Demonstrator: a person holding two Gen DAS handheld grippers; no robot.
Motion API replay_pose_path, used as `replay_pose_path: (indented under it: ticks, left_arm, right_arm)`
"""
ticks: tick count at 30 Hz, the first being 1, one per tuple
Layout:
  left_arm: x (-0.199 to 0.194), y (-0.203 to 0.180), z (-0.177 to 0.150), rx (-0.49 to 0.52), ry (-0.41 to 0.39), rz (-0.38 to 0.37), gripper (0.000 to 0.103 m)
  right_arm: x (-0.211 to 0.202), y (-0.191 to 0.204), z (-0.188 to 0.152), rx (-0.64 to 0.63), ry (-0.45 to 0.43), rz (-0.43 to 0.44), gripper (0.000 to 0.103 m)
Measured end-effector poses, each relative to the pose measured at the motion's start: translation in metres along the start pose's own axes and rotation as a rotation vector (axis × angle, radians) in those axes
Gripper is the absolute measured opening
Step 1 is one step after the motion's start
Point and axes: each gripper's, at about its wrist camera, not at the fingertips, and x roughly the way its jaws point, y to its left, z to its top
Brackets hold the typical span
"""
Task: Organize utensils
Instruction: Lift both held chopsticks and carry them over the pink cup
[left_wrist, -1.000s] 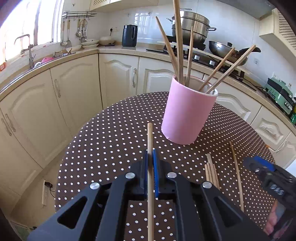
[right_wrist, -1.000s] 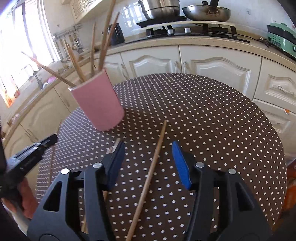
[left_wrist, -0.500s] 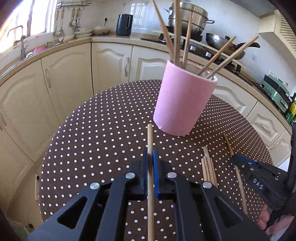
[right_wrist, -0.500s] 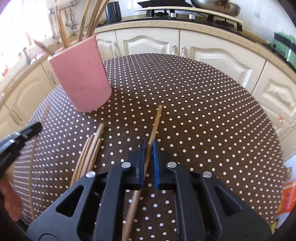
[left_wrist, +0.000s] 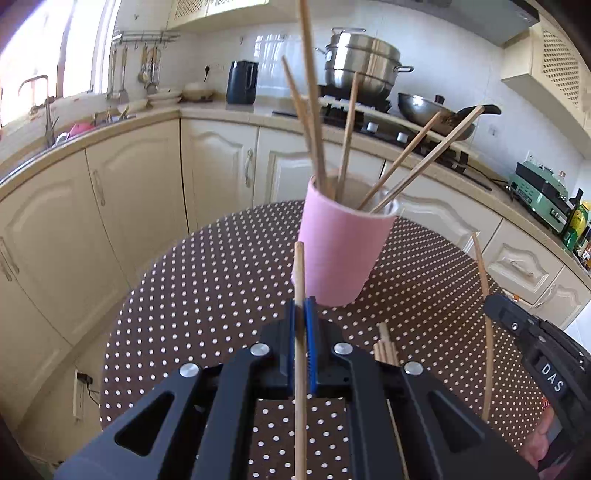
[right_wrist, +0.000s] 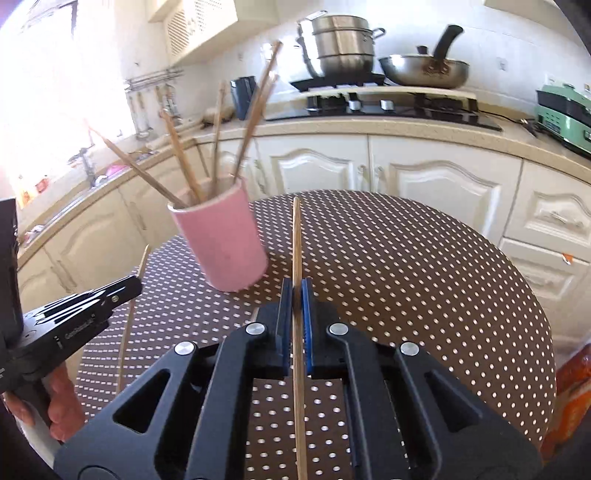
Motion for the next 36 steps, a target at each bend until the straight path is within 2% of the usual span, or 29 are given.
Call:
replay_pose_path:
  ticks: [11, 23, 28, 36]
  left_arm:
    - [-0.034, -0.024, 0.024, 0.025, -0.116, -0.023, 0.006]
    - [-0.058, -0.037, 0.046, 0.038, -0.191, -0.024, 0.006]
    - [-0.071, -0.04, 0.063, 0.039, -0.254, -0.016, 0.006]
    - [-0.096, -0.047, 0.102, 0.054, -0.4, 0.019, 0.006]
  right_arm:
    - [-0.033, 0.01, 0.02, -0.022, -0.114, 0.02, 0.005]
    - [-0.056, 0.014, 0.049, -0.029, -0.214, 0.03, 0.005]
    - [-0.063, 0.018, 0.062, -0.03, -0.25, 0.048, 0.005]
    - [-0.082, 0.033, 0.088, -0.064, -0.326, 0.085, 0.005]
